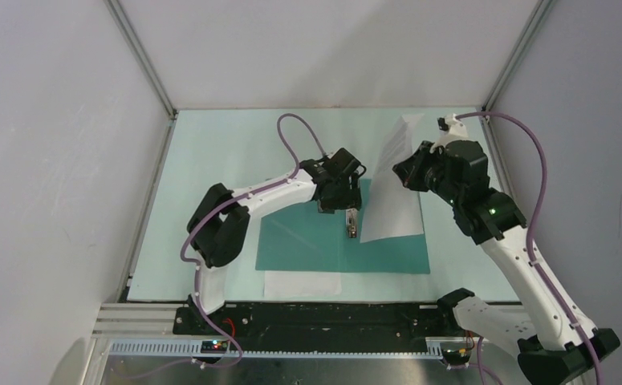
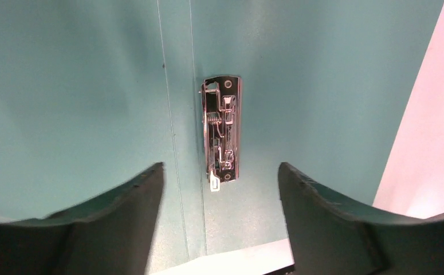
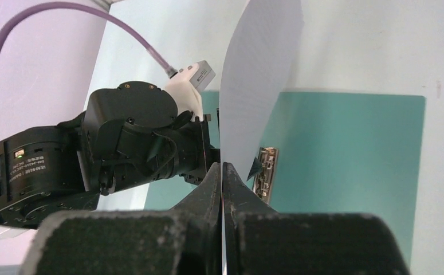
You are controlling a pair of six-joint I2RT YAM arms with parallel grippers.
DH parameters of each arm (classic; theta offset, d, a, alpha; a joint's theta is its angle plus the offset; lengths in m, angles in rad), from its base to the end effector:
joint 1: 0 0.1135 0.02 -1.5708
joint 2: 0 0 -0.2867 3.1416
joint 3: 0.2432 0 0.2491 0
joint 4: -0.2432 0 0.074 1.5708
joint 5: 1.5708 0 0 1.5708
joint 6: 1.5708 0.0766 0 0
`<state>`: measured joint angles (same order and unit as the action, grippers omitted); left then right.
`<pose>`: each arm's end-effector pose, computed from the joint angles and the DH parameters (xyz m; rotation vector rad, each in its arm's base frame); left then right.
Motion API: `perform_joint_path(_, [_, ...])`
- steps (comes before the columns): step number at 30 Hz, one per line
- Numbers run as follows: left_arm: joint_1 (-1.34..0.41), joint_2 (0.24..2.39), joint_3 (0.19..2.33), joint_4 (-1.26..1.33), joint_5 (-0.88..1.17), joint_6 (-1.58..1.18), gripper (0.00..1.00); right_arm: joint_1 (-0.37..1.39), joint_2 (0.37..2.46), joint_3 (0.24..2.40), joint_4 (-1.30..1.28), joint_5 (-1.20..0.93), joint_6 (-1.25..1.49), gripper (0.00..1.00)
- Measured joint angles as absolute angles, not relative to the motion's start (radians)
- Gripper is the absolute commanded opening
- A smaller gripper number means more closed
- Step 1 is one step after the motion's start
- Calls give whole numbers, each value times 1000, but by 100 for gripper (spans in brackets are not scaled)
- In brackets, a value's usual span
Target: Put the files into the folder
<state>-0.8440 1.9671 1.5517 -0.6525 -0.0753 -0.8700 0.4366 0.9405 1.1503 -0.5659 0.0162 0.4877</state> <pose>0.3024 -0.3314 0.2035 -0.0617 2.7191 -0.4610 0.1964 0.0903 0.4016 0.0616 1.9731 0.5974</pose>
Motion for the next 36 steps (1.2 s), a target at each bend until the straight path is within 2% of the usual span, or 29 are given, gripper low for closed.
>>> perform_joint_path(7, [-786,1798,1411,-637,-74,-807,88,437,1050,1150,-460,-154,485,0])
perform_joint_path(13, [-574,1513,1188,-597,-67,-761,98,473,1179,1147,-329,-250,493,0])
perform_joint_path(18, [-447,1325,939,-567,-23,-723,100,517,1317,1105,-269,-180,492,0])
perform_joint_path(23, [-376,1236,744,-563,42,-700,99,585,1530,1084,-250,24,493,0])
perform_joint_path(27, [-336,1217,674,-558,70,-698,96,609,1619,1052,-261,124,493,0])
perform_joint_path(31, [-315,1216,642,-541,86,-700,88,620,1623,1044,-248,191,493,0])
perform_joint_path(34, [-300,1209,621,-529,83,-709,72,641,1618,1023,-194,215,493,0])
perform_joint_path(36, [-291,1196,601,-523,76,-722,68,649,1608,990,-164,218,494,0])
